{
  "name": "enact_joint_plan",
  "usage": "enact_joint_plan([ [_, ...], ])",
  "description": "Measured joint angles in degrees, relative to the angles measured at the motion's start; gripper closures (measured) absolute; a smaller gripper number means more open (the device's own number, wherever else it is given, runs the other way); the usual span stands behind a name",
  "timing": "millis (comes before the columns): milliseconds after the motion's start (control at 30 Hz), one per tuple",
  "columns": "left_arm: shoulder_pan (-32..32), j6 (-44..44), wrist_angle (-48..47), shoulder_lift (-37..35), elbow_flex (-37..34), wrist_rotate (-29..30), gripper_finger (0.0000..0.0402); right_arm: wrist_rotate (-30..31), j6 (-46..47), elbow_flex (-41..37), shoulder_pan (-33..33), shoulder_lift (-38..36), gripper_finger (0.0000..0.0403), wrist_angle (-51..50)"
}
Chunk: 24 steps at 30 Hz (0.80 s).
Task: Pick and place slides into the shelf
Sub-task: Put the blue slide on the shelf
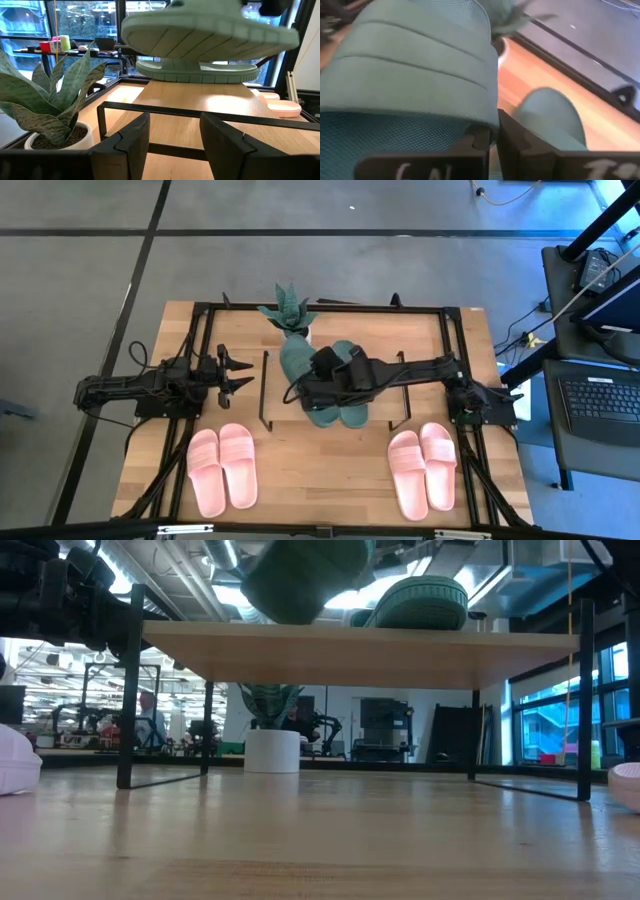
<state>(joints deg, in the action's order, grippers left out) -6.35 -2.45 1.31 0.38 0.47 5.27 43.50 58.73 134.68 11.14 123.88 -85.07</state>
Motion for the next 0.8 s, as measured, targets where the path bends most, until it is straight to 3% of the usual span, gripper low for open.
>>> enact_joint_plan([
  [267,-0.01,-0.01,-0.01,0.01,0.00,-0.01,0.0235,0.57,8.49,-0.06,0.41,0.33,0.0386,-2.13],
  [800,0.00,0.04,0.01,0.01,0.00,-0.01,0.0235,-0.22,11.72,-0.10,0.98,4.48,0.0386,-2.86],
])
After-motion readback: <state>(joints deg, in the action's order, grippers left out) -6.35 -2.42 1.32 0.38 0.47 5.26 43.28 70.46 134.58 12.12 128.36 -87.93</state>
